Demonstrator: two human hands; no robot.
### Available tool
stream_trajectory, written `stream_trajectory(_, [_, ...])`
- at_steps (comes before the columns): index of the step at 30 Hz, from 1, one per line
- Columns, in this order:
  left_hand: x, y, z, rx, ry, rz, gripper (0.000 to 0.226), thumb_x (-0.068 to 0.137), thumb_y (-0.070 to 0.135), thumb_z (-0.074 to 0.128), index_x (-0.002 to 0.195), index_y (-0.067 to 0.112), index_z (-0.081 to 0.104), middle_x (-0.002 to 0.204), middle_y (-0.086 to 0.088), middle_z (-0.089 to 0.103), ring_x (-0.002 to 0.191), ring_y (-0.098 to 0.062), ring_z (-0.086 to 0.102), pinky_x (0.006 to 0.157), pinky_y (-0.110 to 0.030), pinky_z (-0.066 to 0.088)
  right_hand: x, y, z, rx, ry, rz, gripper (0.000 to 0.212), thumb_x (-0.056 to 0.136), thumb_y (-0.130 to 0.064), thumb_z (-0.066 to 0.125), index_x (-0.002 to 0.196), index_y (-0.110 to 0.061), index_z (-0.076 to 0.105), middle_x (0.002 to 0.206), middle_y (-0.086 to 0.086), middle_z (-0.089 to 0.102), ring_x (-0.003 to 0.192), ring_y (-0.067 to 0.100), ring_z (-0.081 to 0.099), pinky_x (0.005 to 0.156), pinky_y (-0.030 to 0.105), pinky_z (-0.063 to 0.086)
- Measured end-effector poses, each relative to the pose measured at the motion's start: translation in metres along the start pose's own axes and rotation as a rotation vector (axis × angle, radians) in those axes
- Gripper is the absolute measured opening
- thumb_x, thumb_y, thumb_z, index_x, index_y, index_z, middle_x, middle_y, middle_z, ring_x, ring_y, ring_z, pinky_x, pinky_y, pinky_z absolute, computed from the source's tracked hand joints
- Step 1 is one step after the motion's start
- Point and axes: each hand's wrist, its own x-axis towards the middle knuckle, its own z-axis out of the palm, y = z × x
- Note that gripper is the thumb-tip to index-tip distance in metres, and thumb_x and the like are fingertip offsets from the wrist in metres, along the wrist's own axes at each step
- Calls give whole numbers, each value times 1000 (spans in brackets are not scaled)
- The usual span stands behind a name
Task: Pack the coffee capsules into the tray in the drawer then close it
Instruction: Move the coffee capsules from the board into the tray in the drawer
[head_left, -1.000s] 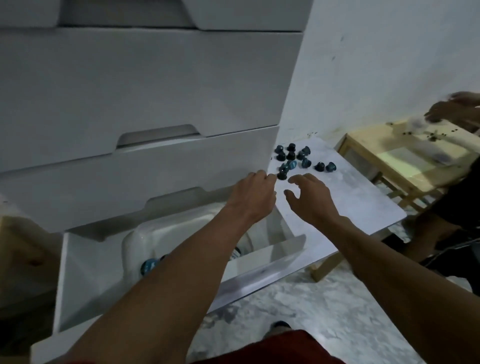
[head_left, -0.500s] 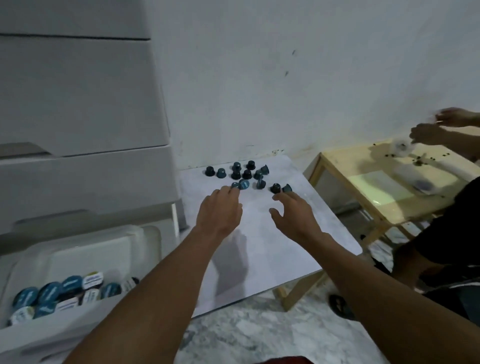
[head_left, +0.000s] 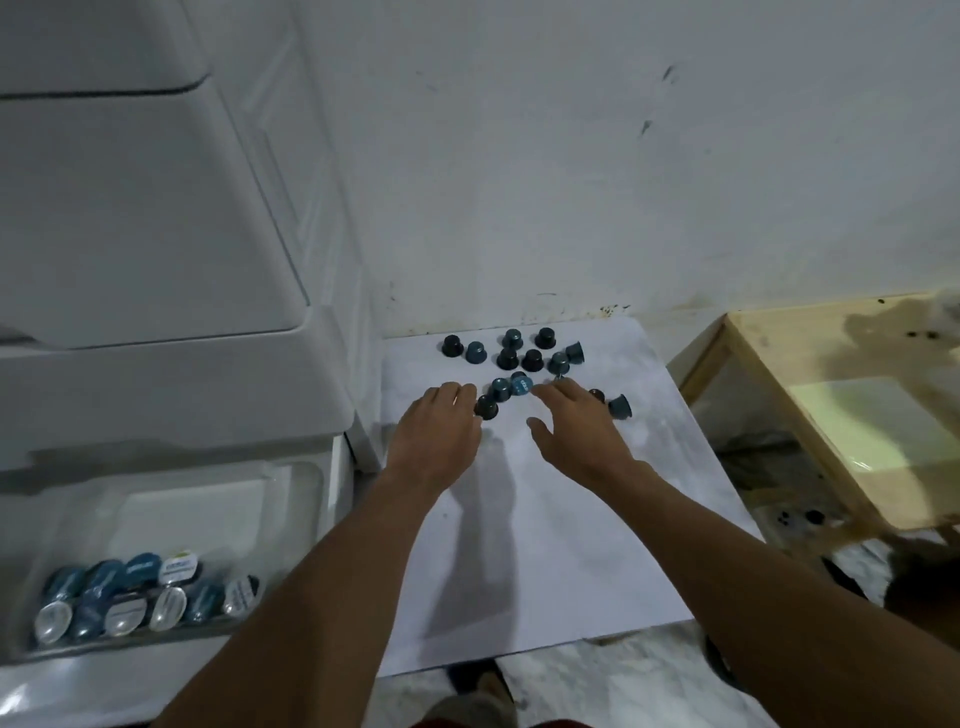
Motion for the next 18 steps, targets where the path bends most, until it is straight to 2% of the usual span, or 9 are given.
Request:
stream_trajectory(4, [36, -1, 19, -73, -39, -39, 24, 92, 22, 52, 112, 9, 57, 106, -8, 63, 95, -27, 60, 76, -35, 47, 34, 12, 12, 0, -49, 10, 45, 92, -23, 56, 135, -12, 48, 133, 10, 53, 119, 27, 52, 98, 35, 42])
stream_trajectory(6, [51, -1, 31, -93, -53, -62, 26, 94, 26, 47, 113, 10, 55, 109, -7, 62, 98, -26, 58, 79, -35, 45, 53, 19, 19, -7, -72, 9, 44, 91, -22, 57, 133, -12, 50, 132, 10, 54, 119, 28, 51, 99, 38, 43])
stream_trajectory(14, [78, -12, 72, -120, -174, -139, 28, 93, 28, 50, 115, 10, 56, 111, -8, 62, 97, -24, 58, 78, -33, 46, 108, 34, 51, -67, -170, -60, 37, 85, -14, 61, 122, -12, 59, 121, 10, 62, 110, 31, 51, 92, 42, 46])
stream_trajectory(18, [90, -14, 86, -124, -222, -155, 26, 93, 26, 49, 111, 10, 57, 110, -8, 61, 96, -25, 59, 78, -35, 47, 126, 38, 63, -124, -244, -108, 40, 85, -15, 59, 125, -13, 57, 125, 8, 59, 111, 32, 47, 90, 44, 46])
